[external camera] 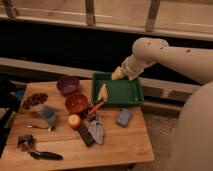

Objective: Place banana in tray

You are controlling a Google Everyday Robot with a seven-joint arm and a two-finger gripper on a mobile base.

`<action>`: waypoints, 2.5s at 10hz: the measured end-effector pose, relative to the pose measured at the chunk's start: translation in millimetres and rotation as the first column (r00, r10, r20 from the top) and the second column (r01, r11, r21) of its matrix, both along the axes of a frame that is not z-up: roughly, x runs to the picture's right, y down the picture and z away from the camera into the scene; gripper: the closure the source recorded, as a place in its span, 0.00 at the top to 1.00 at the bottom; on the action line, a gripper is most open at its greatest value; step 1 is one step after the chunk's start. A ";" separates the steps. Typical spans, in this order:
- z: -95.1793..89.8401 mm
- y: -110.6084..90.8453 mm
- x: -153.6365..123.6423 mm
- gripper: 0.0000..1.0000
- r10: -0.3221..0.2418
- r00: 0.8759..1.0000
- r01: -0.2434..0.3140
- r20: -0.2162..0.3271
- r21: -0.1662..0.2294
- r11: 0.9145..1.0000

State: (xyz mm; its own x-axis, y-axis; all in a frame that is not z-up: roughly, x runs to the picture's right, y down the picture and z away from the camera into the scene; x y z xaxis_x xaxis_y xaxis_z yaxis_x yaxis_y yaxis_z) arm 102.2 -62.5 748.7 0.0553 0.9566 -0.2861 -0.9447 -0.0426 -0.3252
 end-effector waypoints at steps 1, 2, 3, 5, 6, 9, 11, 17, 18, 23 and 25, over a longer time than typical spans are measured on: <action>12.0 -0.6 -15.4 0.66 0.015 0.999 -0.015 0.036 -0.006 1.000; 21.6 -2.0 -29.7 0.66 0.022 0.998 -0.021 0.059 -0.013 1.000; 38.0 0.2 -49.4 0.66 0.027 0.996 -0.024 0.087 -0.031 0.999; 68.4 8.4 -74.1 0.66 0.031 0.992 -0.022 0.125 -0.072 0.997; 78.9 12.0 -81.7 0.66 0.025 0.991 -0.014 0.134 -0.087 0.996; 97.5 24.3 -93.2 0.66 -0.012 0.992 0.025 0.127 -0.103 0.994; 97.7 24.7 -92.1 0.66 -0.012 0.992 0.025 0.126 -0.103 0.994; 132.4 51.7 -72.5 0.66 0.003 0.998 0.007 0.062 -0.149 0.989; 141.5 57.2 -69.1 0.66 -0.001 0.999 0.009 0.053 -0.157 0.987; 183.3 91.2 -59.5 0.66 0.017 0.999 -0.009 0.033 -0.229 0.973; 191.9 94.7 -66.7 0.66 0.026 0.998 -0.013 0.048 -0.243 0.970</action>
